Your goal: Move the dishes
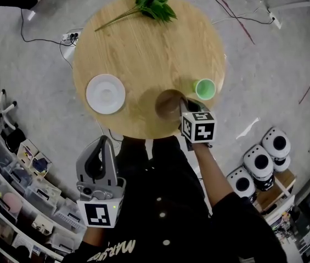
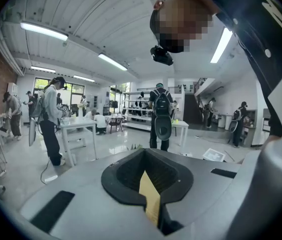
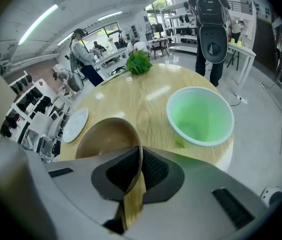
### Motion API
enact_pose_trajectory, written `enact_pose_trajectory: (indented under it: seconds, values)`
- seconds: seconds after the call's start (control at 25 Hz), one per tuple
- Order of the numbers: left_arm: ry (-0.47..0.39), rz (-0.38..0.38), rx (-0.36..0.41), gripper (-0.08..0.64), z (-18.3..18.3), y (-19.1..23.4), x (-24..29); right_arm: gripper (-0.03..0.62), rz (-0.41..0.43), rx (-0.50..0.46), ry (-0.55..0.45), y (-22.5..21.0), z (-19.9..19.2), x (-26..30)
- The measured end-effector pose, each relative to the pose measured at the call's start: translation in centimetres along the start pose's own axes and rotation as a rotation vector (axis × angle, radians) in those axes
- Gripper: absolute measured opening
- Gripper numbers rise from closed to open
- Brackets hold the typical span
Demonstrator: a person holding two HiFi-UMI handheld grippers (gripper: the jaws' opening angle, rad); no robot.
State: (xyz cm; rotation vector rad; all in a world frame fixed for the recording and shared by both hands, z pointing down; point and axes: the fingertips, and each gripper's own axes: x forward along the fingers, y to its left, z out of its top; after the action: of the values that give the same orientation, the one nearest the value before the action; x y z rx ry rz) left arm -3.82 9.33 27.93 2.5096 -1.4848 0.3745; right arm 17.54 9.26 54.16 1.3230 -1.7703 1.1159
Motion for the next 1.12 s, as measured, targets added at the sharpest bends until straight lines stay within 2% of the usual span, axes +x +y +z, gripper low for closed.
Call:
enact_pose_trajectory:
  seconds: [0.52, 0.72, 0.84, 0.96, 1.12]
  values:
    - [0.013, 0.005, -0.001, 0.011, -0.7, 0.0, 0.3, 0.016, 0.008, -0.026, -0.01, -0.4, -0.8, 0.8]
    - [-0.007, 0.011, 0.001, 0.011, 0.0, 0.3, 0.2, 0.075, 0.022, 0.01, -0.024, -0.7, -1.0, -0.2]
    - [-0.027, 0.016, 0.001, 0.011, 0.8, 0.5, -0.3, 0.133, 0.043, 0.037, -0.019, -1.0, -2.2, -2.4]
    - [-0.066, 0.039, -0.006, 0.011, 2.0, 1.1, -0.8, 0.152, 0.056, -0.005, -0.084, -1.2, -1.9, -5.9]
    - [-0.105, 0.078, -0.017, 0.011, 3.4, 2.5, -1.9, 0.143, 0.138, -0.171, -0.268, 3.0, 2.4, -10.9]
